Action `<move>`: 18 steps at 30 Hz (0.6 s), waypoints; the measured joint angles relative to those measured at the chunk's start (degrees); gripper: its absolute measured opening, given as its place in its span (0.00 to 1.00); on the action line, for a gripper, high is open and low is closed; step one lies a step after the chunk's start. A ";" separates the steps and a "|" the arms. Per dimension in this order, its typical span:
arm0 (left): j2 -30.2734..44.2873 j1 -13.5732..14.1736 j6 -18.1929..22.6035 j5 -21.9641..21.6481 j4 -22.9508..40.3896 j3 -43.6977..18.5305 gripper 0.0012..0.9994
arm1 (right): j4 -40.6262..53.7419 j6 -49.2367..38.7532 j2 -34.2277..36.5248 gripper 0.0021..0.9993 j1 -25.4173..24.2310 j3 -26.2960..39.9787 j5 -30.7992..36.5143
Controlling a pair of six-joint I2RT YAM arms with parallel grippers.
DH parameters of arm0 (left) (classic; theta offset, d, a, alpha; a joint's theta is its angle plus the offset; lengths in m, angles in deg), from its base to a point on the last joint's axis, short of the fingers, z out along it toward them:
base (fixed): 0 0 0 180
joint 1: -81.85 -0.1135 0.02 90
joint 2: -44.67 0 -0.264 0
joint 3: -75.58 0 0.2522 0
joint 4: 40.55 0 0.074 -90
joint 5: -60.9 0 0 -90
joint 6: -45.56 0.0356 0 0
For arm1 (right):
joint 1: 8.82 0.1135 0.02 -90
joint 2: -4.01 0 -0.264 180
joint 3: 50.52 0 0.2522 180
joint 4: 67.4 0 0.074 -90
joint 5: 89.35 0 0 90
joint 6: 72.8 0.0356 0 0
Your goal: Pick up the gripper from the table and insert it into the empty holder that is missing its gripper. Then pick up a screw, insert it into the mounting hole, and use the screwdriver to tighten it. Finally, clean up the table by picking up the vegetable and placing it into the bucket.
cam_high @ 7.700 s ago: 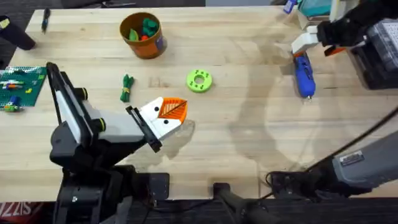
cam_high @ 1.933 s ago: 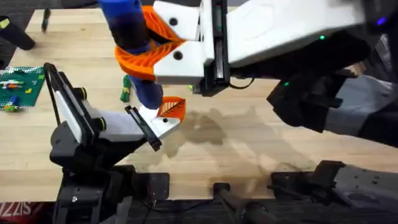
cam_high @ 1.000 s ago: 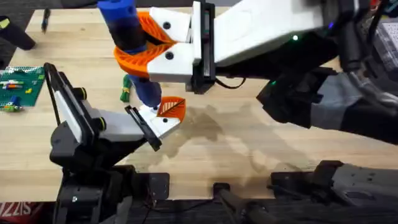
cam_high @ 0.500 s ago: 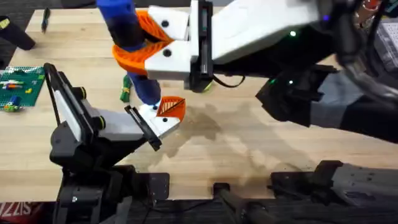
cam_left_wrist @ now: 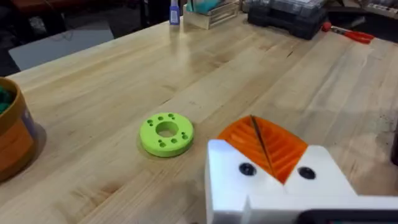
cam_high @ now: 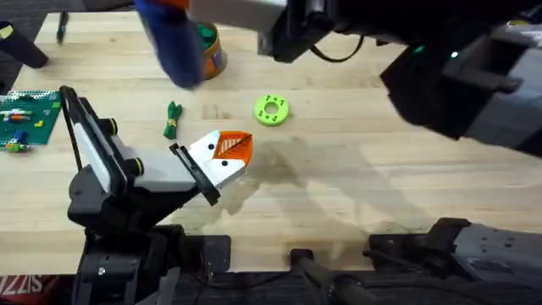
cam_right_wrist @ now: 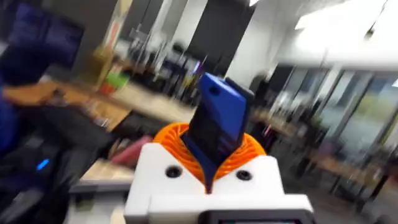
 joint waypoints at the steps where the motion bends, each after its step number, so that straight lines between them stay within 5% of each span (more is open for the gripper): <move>1: 0.00 0.00 0.00 0.00 -0.01 0.00 0.01 | 5.22 -1.34 -0.16 0.01 -0.55 0.57 -1.12; 10: 0.00 0.00 0.00 0.00 -0.01 0.00 0.01 | 47.65 -22.55 0.88 0.01 -11.16 0.78 0.49; 18: 0.00 0.00 0.00 0.00 -0.01 0.00 0.01 | 55.37 -47.34 3.26 0.01 -19.98 0.78 17.05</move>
